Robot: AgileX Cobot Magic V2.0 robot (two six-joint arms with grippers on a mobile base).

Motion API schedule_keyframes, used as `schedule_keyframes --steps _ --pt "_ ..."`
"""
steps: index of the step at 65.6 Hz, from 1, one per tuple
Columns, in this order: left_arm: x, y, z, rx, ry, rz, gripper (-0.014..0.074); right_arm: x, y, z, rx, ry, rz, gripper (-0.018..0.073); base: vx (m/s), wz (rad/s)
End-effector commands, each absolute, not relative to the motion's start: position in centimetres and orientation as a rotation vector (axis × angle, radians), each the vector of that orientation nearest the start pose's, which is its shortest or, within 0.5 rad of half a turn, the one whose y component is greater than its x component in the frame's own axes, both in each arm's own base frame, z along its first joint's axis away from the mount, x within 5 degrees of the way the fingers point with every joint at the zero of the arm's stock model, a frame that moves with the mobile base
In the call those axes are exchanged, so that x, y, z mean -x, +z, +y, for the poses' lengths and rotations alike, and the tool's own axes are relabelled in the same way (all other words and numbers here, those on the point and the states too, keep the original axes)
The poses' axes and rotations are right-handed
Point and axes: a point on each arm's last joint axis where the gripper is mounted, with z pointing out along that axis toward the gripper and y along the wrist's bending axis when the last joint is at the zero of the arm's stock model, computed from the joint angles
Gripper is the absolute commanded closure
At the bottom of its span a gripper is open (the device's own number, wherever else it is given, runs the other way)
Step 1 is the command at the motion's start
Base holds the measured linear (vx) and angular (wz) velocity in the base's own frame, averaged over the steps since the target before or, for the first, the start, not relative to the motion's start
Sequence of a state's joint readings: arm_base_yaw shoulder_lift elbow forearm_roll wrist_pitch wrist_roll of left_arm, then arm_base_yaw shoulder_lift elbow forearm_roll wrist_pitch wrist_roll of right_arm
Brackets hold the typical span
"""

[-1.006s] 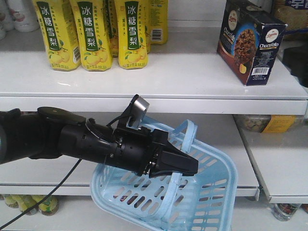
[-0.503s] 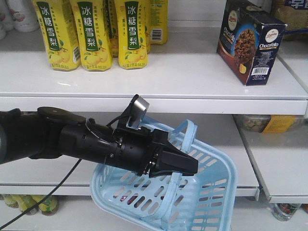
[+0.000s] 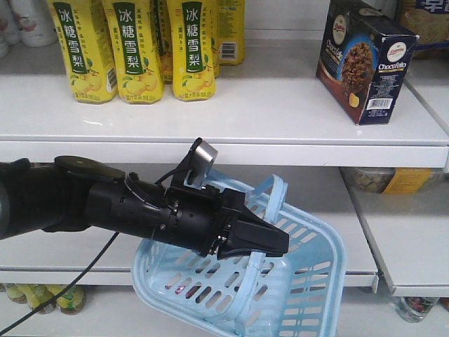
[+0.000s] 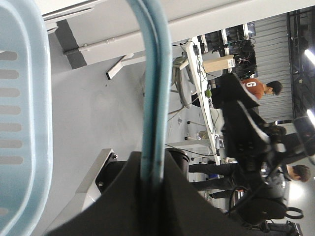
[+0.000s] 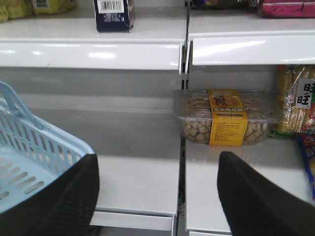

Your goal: Left arm holds basket, right arm returns cookies

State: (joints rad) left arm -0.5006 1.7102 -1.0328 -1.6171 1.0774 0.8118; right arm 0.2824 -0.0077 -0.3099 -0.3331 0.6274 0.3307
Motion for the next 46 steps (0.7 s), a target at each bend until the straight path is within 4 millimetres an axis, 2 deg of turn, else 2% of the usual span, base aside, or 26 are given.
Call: schedule_keyframes --steps 1,10,29,36,46 --pt "-26.5 29.4 -22.9 -0.274 -1.937 2.124 0.0599 -3.6 26.7 -0.6 0.116 0.054 1.648 0.0102 0.0 0.0" --pt "-26.5 29.4 -22.9 -0.274 -1.937 2.124 0.0599 -4.1 25.6 -0.2 0.141 0.067 1.632 0.0102 0.0 0.0" --pt "-26.5 29.4 -22.9 -0.274 -1.937 2.124 0.0599 -4.2 25.5 -0.2 0.144 0.067 1.627 0.0131 0.0 0.0" --pt "-26.5 29.4 -22.9 -0.274 -1.937 2.124 0.0599 -4.2 25.5 -0.2 0.144 0.067 1.627 0.0214 0.0 0.0" --pt "-26.5 29.4 -22.9 -0.274 -1.937 2.124 0.0599 -4.2 25.5 -0.2 0.144 0.067 1.628 0.0449 0.0 0.0"
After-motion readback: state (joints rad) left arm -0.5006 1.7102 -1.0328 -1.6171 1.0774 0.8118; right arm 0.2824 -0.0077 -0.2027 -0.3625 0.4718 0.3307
